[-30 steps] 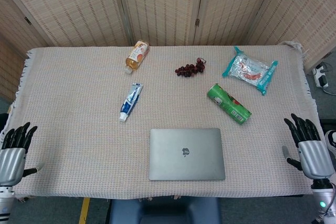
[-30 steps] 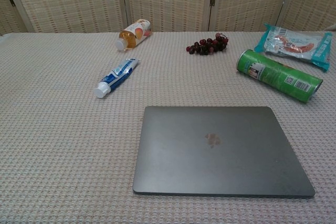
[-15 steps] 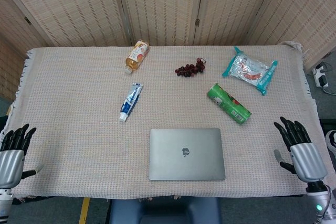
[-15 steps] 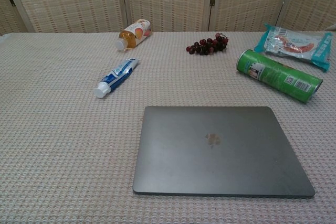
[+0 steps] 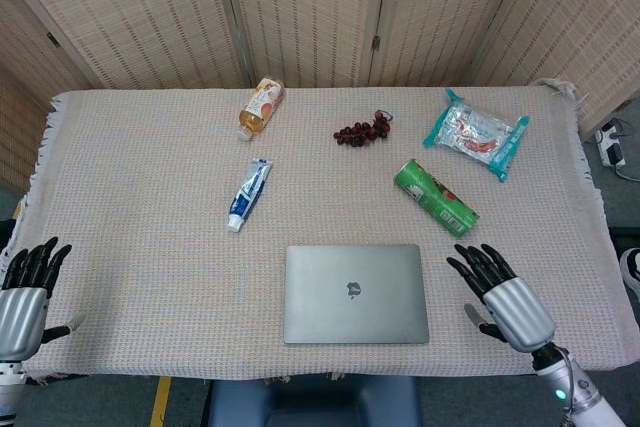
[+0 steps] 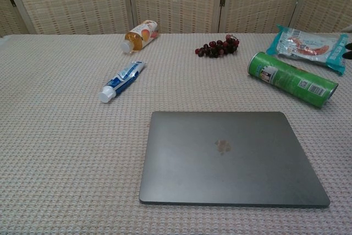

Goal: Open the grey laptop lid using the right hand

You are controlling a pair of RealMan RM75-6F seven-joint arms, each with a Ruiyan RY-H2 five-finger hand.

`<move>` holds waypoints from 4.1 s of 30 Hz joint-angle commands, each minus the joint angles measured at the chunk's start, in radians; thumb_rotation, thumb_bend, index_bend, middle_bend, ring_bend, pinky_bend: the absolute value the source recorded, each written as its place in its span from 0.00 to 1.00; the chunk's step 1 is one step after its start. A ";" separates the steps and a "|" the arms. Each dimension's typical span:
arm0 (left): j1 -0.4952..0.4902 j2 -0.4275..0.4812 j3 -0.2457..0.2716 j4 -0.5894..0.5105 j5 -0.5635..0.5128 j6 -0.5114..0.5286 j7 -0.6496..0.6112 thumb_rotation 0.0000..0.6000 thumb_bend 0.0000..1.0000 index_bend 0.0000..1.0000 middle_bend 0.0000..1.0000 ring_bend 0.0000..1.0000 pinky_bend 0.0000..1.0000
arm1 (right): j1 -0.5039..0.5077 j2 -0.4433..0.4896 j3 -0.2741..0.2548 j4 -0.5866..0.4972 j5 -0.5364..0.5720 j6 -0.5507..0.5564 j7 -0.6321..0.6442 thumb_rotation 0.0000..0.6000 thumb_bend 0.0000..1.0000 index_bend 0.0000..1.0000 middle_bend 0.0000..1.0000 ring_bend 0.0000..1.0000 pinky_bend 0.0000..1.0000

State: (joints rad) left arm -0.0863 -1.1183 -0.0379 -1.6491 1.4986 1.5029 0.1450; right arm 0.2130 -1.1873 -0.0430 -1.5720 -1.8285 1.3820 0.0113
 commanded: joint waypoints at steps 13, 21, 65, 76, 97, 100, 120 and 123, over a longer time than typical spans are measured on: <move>-0.001 -0.004 0.001 0.010 0.010 0.001 -0.013 1.00 0.17 0.12 0.05 0.00 0.00 | 0.187 -0.198 -0.016 0.014 -0.044 -0.262 -0.085 1.00 0.33 0.00 0.00 0.00 0.00; -0.005 -0.016 0.004 0.022 0.009 -0.011 -0.022 1.00 0.17 0.12 0.05 0.00 0.00 | 0.252 -0.293 -0.032 0.039 -0.038 -0.353 -0.118 1.00 0.32 0.00 0.00 0.00 0.00; -0.010 -0.040 0.006 0.077 -0.005 -0.032 -0.065 1.00 0.17 0.11 0.05 0.00 0.00 | 0.385 -0.407 -0.017 0.110 0.101 -0.444 -0.265 1.00 0.32 0.00 0.00 0.00 0.00; -0.030 -0.059 0.020 0.090 0.029 -0.059 -0.105 1.00 0.17 0.12 0.05 0.00 0.00 | 0.406 -0.398 0.003 0.088 0.128 -0.455 -0.361 1.00 0.56 0.00 0.00 0.00 0.00; -0.190 -0.281 0.117 0.318 0.265 -0.193 -0.266 1.00 0.22 0.17 0.14 0.08 0.00 | 0.438 -0.356 0.121 -0.065 0.320 -0.469 -0.712 1.00 0.60 0.00 0.00 0.00 0.00; -0.244 -0.281 0.117 0.295 0.299 -0.241 -0.228 1.00 0.43 0.15 0.13 0.06 0.00 | 0.443 -0.356 0.125 -0.074 0.333 -0.465 -0.730 1.00 0.60 0.00 0.00 0.00 0.00; -0.530 -0.371 0.041 0.160 0.235 -0.592 -0.061 1.00 0.84 0.07 0.04 0.00 0.00 | 0.466 -0.362 0.132 -0.085 0.379 -0.423 -0.783 1.00 0.60 0.00 0.00 0.00 0.00; -0.556 -0.398 0.029 0.161 0.207 -0.628 -0.035 1.00 0.84 0.06 0.04 0.00 0.00 | 0.470 -0.366 0.132 -0.082 0.382 -0.419 -0.779 1.00 0.60 0.00 0.00 0.00 0.00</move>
State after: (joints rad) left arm -0.6290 -1.5026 -0.0003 -1.4878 1.7197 0.8907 0.0986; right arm 0.6826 -1.5531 0.0888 -1.6544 -1.4464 0.9618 -0.7681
